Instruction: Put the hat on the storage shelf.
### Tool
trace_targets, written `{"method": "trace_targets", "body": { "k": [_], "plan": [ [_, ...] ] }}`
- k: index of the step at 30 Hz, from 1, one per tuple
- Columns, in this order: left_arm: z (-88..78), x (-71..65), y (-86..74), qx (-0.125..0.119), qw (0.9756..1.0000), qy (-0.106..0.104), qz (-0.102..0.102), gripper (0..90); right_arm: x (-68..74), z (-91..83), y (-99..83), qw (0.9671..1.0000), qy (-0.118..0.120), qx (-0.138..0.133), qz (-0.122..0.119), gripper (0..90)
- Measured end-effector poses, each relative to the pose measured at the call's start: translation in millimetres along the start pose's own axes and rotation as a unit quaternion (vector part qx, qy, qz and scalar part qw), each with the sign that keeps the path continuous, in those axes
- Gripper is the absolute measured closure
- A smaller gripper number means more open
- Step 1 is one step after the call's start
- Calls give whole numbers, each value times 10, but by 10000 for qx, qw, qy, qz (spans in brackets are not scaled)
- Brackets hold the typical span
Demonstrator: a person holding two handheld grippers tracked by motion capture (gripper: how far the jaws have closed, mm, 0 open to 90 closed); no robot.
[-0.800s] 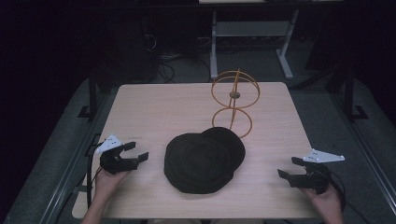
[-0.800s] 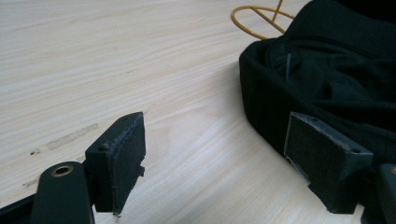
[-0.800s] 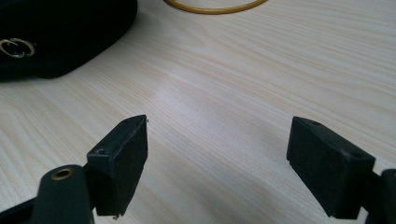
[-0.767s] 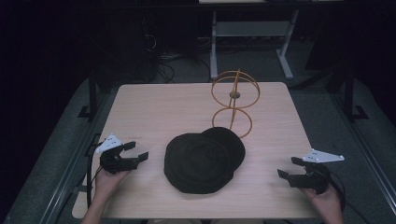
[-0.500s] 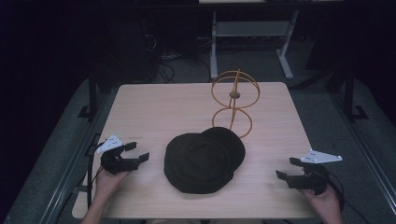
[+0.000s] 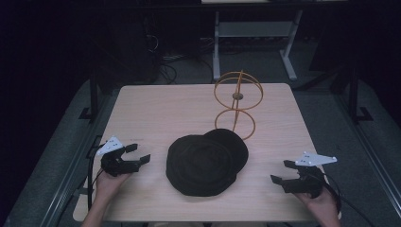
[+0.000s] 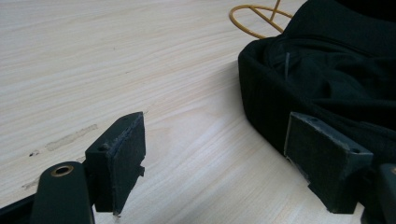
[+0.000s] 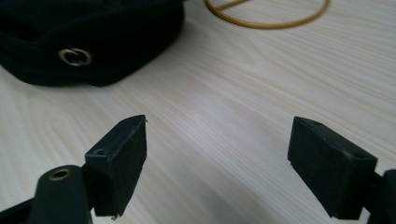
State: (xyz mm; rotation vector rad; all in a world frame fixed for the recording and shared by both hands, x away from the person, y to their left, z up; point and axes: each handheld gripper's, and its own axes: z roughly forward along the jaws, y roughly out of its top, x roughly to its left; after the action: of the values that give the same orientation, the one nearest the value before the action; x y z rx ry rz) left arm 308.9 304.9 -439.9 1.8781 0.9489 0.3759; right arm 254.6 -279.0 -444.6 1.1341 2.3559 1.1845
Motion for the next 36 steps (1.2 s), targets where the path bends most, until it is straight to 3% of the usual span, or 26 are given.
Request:
{"method": "trace_targets", "body": {
  "k": [7,9,14,15,18,19,23,27,28,36],
  "plan": [
    [-23,-8,-7,-20,10000,43,5,204,210,19,152,9992,250,-87,-290,193],
    [-25,-10,-14,-26,10000,42,-24,203,311,39,244,9981,363,-144,-475,195],
    [-21,-13,-11,-46,10000,40,-16,204,442,57,380,9960,582,-130,-670,203],
    [-18,-10,-12,-36,10000,40,-17,204,526,78,467,9942,730,-145,-781,207],
    [-19,-7,-13,-4,10000,35,-8,204,602,107,538,9924,820,-148,-909,215],
    [-20,-12,-13,-11,10000,30,-2,204,704,153,633,9901,924,-99,-1054,219],
    [-23,-25,-12,-22,10000,29,-1,204,836,259,776,9857,1094,-20,-1282,221],
    [-24,-21,-12,-30,10000,8,-22,204,912,335,852,9838,1198,92,-1334,221],
    [-23,-21,-12,-34,10000,1,-22,204,965,396,905,9813,1301,161,-1407,221],
    [-22,-6,-12,-34,10000,11,-28,204,1093,514,1015,9755,1467,291,-1614,226]
  ]
}}
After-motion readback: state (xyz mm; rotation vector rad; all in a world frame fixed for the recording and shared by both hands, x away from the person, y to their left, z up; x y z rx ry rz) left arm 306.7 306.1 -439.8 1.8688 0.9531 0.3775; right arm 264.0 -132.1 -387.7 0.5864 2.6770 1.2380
